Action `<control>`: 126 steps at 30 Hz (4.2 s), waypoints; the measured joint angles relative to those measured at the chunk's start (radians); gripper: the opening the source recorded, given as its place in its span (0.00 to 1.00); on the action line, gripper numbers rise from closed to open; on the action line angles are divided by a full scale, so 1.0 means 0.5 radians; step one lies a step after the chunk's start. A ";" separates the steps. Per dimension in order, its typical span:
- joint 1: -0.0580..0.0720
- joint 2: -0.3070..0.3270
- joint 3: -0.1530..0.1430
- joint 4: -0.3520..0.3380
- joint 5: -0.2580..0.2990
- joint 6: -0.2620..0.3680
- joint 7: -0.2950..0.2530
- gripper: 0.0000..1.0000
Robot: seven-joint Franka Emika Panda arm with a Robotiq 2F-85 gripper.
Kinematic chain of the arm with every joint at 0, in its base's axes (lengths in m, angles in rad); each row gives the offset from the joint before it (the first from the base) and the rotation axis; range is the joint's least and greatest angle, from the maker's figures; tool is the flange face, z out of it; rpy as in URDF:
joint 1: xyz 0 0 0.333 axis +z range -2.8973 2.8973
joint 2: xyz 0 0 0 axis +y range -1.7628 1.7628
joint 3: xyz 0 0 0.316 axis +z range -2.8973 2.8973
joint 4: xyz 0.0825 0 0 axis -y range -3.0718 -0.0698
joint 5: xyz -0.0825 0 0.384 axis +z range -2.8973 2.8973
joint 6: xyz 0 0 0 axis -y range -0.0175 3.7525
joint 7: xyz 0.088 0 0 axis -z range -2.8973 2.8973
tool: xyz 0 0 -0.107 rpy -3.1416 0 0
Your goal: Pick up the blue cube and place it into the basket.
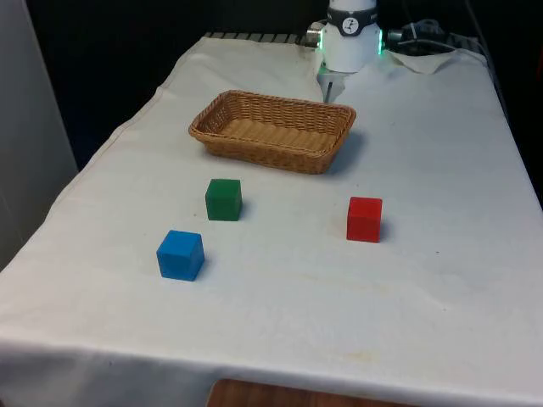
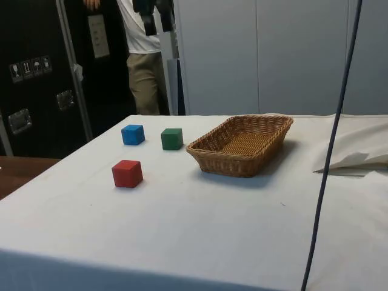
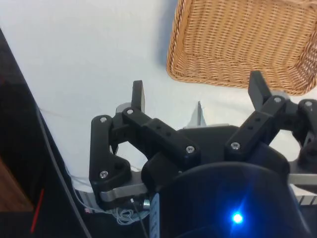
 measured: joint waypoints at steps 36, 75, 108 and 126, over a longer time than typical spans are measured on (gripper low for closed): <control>-0.012 0.554 -0.060 0.436 -0.058 0.248 -0.070 1.00; -0.082 1.018 -0.310 0.630 0.168 0.678 -0.480 1.00; -0.170 1.612 -0.422 1.200 0.532 0.696 -0.906 1.00; -0.216 1.800 -0.504 1.372 0.636 0.692 -1.016 1.00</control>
